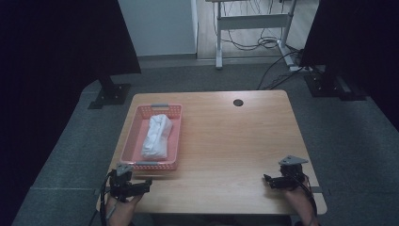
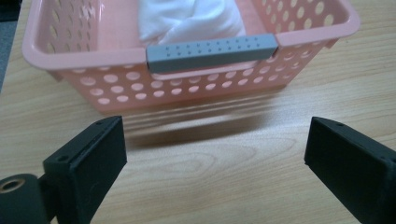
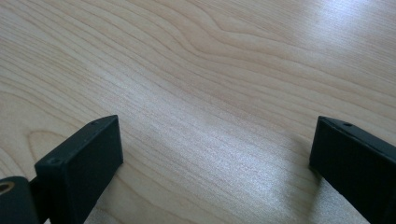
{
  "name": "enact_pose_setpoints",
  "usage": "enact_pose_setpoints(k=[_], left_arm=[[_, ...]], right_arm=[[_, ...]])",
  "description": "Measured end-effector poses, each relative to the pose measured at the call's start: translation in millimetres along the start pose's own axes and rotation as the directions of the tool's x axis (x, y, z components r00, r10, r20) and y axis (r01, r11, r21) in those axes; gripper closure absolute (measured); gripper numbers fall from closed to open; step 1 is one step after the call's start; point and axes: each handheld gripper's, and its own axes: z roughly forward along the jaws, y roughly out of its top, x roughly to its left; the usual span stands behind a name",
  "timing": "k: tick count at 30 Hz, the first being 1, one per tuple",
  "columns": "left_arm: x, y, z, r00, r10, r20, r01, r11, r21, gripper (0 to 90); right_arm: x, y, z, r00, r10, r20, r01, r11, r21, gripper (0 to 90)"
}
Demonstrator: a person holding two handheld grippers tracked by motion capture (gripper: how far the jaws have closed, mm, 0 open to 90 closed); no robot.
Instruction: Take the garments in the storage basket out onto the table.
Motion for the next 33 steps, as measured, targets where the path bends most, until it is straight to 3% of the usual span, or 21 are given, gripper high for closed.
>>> enact_pose_setpoints(k=[19,33], left_arm=[[-2.7,24.9,1.7,0.9997,0.025,-0.001,-0.025,0.9997,-0.003,5.1],[-7.2,43.5,16.1,0.9992,0.04,0.005,-0.04,0.9992,0.002,5.1]], right_arm=[[0.0,0.0,0.0,1.0,-0.001,-0.001,0.001,1.0,0.0,2.1],[0.1,0.0,0.0,1.0,-0.002,-0.002,0.002,1.0,0.001,2.1]])
